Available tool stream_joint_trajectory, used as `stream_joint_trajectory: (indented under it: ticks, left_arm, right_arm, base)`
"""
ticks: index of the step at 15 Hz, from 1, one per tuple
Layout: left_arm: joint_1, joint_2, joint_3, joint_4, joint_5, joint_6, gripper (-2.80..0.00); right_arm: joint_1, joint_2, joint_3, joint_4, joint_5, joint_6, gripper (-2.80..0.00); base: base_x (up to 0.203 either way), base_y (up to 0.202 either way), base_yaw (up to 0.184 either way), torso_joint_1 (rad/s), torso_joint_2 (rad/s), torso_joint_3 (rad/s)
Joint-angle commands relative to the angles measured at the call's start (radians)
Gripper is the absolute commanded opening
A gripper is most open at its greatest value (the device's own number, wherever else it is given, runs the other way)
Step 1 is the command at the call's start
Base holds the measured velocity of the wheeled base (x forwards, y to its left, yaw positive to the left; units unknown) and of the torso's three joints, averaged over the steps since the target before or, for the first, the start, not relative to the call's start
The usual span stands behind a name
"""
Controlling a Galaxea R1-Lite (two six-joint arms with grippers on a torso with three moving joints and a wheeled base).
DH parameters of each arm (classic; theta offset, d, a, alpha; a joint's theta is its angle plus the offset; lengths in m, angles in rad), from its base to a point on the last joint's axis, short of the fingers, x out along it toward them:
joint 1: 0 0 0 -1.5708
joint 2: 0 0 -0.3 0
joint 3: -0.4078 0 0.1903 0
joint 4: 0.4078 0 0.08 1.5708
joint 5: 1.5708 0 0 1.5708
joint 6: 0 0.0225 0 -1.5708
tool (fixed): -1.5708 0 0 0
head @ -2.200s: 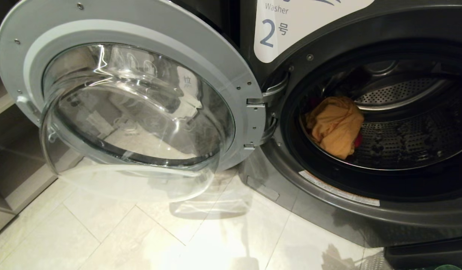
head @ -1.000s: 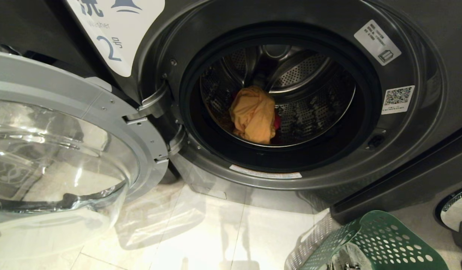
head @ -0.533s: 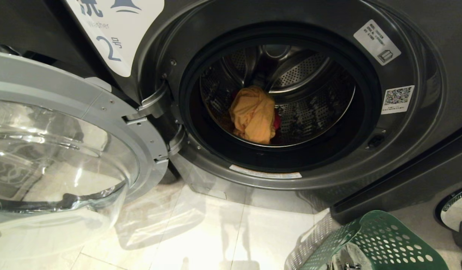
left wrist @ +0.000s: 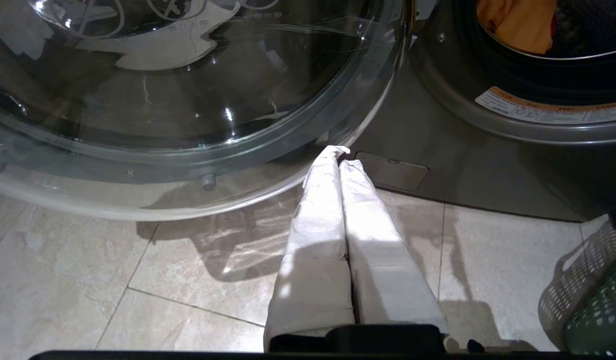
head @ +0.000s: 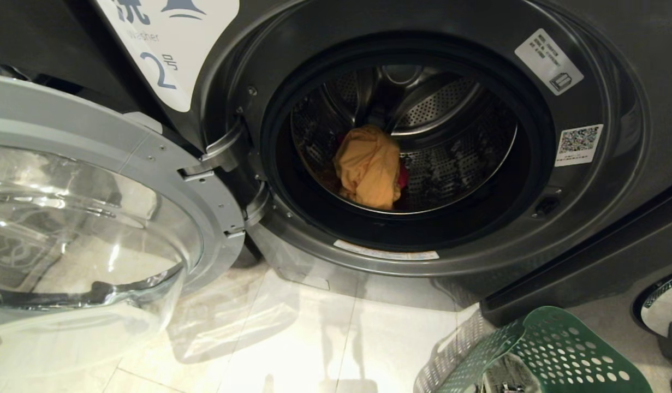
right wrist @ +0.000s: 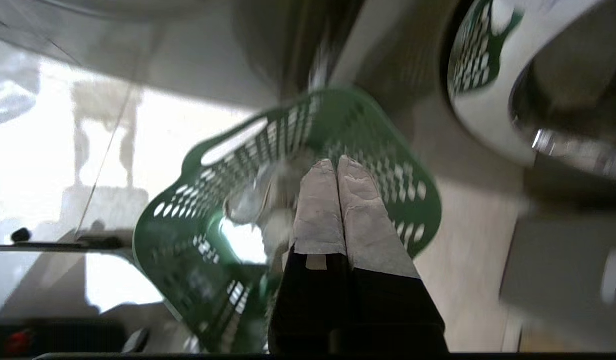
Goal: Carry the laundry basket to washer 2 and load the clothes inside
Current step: Place the clothes into the washing machine
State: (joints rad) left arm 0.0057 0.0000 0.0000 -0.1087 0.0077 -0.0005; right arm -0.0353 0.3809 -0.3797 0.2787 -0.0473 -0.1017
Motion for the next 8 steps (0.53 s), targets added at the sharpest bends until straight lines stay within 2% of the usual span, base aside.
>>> stream_joint_trajectory:
  ticks: [1, 4, 6, 8]
  left_arm:
    - [0.0, 0.0, 0.04, 0.0, 0.003, -0.004, -2.8]
    - [0.0, 0.0, 0.04, -0.002, 0.003, -0.004, -2.8]
    - [0.0, 0.0, 0.04, -0.002, 0.003, -0.004, -2.8]
    - [0.0, 0.0, 0.04, -0.002, 0.003, -0.004, -2.8]
  right_arm:
    - [-0.011, 0.292, -0.053, 0.012, -0.024, 0.059, -2.8]
    - [-0.019, 0.532, -0.081, 0.021, -0.077, 0.188, -2.8]
    - [-0.022, 0.62, -0.033, 0.01, -0.124, 0.285, -2.8]
    - [-0.023, 0.715, 0.0, -0.019, -0.135, 0.404, -2.8]
  base:
    - [0.0, 0.0, 0.0, 0.0, 0.0, 0.0]
    - [0.0, 0.0, 0.0, 0.0, 0.0, 0.0]
    - [0.0, 0.0, 0.0, 0.0, 0.0, 0.0]
    - [0.0, 0.0, 0.0, 0.0, 0.0, 0.0]
